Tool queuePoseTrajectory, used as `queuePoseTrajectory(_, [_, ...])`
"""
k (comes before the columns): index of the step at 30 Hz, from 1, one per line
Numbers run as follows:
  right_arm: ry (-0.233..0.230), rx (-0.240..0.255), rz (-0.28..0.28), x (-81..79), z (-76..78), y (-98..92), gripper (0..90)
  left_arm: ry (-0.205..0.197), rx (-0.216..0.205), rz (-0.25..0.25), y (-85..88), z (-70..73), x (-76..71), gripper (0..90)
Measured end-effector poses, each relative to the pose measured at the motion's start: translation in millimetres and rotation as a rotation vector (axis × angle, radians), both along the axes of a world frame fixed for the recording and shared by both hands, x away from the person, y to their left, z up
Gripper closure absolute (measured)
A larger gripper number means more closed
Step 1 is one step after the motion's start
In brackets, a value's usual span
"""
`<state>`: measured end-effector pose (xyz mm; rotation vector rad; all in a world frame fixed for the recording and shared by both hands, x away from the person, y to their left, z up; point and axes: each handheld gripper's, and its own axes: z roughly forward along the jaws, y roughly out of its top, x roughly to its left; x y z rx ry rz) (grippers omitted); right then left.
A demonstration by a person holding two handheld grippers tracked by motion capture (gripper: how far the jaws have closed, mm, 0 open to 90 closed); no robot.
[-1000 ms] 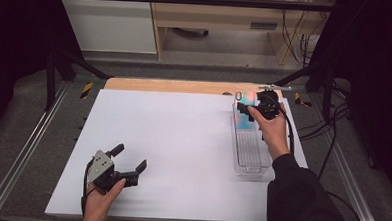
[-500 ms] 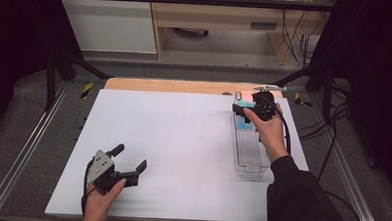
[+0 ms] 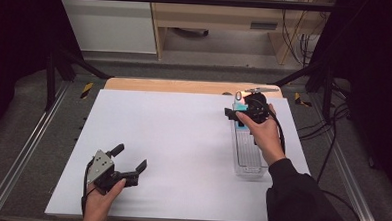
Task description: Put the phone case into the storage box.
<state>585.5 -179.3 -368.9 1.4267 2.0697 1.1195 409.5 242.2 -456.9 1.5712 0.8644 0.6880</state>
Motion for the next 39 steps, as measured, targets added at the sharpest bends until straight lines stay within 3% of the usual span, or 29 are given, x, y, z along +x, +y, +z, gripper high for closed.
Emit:
queuePoseTrajectory(21, [-0.032, -0.005, 0.115, -25.4, 15.6, 23.5, 5.3, 0.001, 0.001, 0.003, 0.9, -0.2, 0.4, 1.7])
queuePoseTrajectory(39, [-0.083, 0.042, 0.115, -45.4, 29.9, 10.1, 4.9, 0.000, -0.007, 0.015, 4.7, 0.2, 0.6, 1.7])
